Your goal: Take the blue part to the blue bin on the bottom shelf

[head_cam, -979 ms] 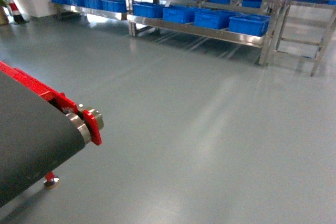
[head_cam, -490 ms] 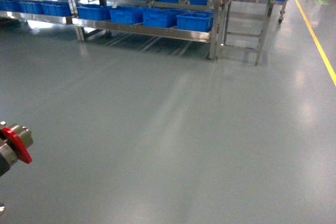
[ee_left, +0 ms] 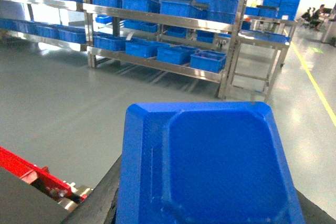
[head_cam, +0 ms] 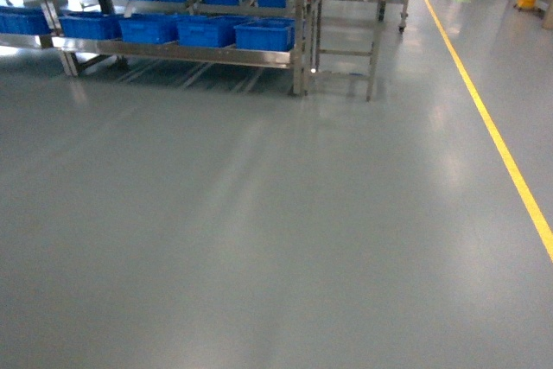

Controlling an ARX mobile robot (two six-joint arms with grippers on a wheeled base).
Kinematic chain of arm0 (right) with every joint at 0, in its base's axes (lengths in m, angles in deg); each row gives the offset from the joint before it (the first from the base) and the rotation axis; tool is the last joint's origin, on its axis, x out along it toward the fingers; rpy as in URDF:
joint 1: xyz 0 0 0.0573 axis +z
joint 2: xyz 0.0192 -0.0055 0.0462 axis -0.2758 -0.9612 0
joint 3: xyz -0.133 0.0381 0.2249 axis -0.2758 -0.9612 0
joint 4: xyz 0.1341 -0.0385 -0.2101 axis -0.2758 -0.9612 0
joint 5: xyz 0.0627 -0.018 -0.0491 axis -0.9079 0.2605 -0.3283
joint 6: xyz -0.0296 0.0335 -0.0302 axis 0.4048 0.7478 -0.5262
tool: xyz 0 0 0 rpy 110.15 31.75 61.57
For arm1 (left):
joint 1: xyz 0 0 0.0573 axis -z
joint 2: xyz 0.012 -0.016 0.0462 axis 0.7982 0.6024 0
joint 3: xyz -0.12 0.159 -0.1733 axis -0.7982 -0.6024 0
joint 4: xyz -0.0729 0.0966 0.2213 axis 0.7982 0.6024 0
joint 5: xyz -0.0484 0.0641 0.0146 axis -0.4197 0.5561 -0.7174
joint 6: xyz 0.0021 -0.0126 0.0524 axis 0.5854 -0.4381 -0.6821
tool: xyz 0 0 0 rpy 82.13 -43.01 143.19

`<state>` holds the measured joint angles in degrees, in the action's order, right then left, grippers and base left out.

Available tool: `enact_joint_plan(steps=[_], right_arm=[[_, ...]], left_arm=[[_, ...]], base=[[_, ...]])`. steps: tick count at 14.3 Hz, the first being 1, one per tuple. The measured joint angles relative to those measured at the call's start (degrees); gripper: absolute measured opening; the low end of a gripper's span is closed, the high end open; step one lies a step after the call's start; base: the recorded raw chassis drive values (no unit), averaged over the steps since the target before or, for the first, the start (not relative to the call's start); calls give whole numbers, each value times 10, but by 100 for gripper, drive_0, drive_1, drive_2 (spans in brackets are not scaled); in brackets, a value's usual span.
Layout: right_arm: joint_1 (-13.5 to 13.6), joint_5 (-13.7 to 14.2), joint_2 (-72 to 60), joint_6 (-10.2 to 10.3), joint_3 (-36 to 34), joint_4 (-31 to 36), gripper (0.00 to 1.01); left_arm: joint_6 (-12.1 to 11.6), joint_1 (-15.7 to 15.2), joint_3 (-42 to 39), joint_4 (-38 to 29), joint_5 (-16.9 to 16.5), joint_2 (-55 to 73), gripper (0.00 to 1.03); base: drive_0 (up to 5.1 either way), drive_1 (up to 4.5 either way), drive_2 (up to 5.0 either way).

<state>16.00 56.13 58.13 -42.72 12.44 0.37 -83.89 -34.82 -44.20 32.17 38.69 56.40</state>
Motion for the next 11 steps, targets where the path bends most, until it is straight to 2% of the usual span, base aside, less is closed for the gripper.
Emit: enact_joint_plan(steps=[11], right_arm=[[0,0,0,0,0,0,98]], left_arm=[[0,0,0,0,0,0,44]], base=[[-157,-157,-157]])
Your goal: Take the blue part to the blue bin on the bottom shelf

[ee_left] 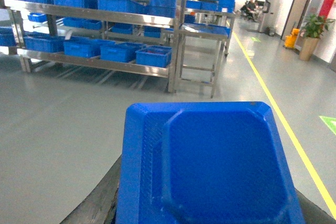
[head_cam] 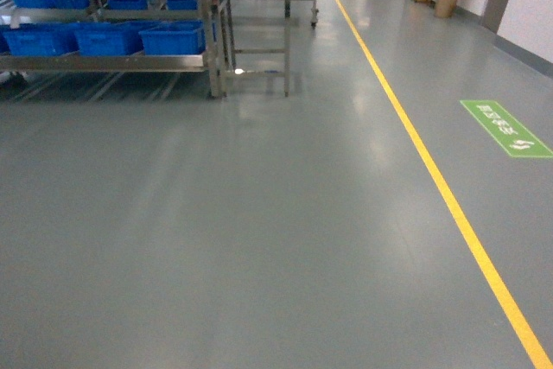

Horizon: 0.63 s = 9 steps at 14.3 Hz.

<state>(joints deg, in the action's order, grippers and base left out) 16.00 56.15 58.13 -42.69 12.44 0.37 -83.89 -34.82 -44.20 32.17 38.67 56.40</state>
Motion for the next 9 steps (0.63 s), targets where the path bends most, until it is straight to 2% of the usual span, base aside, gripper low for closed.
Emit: enact_joint_plan(steps=[2,9], right_arm=[[0,0,0,0,0,0,98],[0,0,0,0,0,1,98]], left_arm=[[0,0,0,0,-2,1,44],[0,-1,0,-1,0,0,44]], base=[[-77,-77,-77],[1,433,-432]])
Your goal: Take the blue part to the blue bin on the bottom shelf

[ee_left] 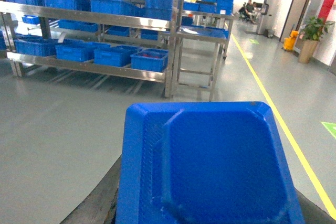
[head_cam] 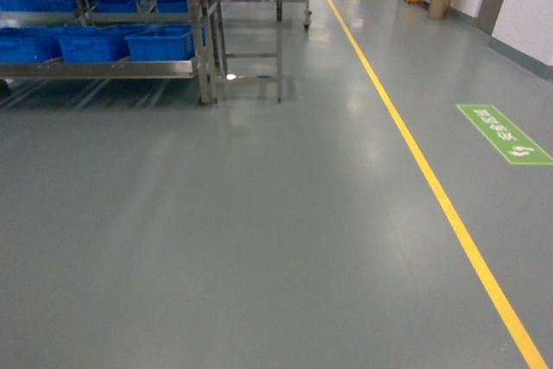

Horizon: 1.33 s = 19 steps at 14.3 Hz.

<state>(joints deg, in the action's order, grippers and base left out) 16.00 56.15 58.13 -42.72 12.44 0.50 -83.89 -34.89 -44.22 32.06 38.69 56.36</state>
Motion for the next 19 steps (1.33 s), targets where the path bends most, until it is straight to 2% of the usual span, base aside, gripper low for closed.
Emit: enact_joint_plan(steps=[19], right_arm=[[0,0,0,0,0,-3,98]], left_arm=[[0,1,0,2,0,2,44]], base=[[-3,428,-433]])
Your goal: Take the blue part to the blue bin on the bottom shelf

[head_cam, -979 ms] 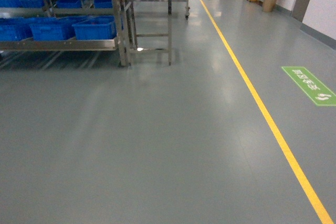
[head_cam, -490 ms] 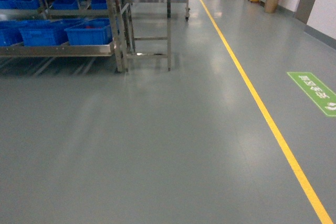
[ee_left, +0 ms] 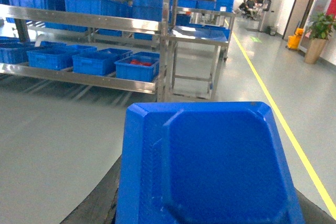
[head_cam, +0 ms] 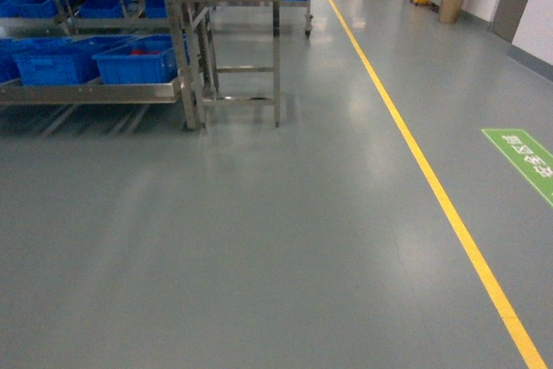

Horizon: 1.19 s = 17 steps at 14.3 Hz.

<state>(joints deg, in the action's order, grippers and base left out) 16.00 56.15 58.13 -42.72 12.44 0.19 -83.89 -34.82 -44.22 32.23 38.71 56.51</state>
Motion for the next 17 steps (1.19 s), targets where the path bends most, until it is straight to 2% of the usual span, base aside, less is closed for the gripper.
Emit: enact_joint_plan(steps=[17], right_arm=[[0,0,0,0,0,4,98]], left_arm=[[0,0,0,0,0,0,44]], base=[[1,431,-429]])
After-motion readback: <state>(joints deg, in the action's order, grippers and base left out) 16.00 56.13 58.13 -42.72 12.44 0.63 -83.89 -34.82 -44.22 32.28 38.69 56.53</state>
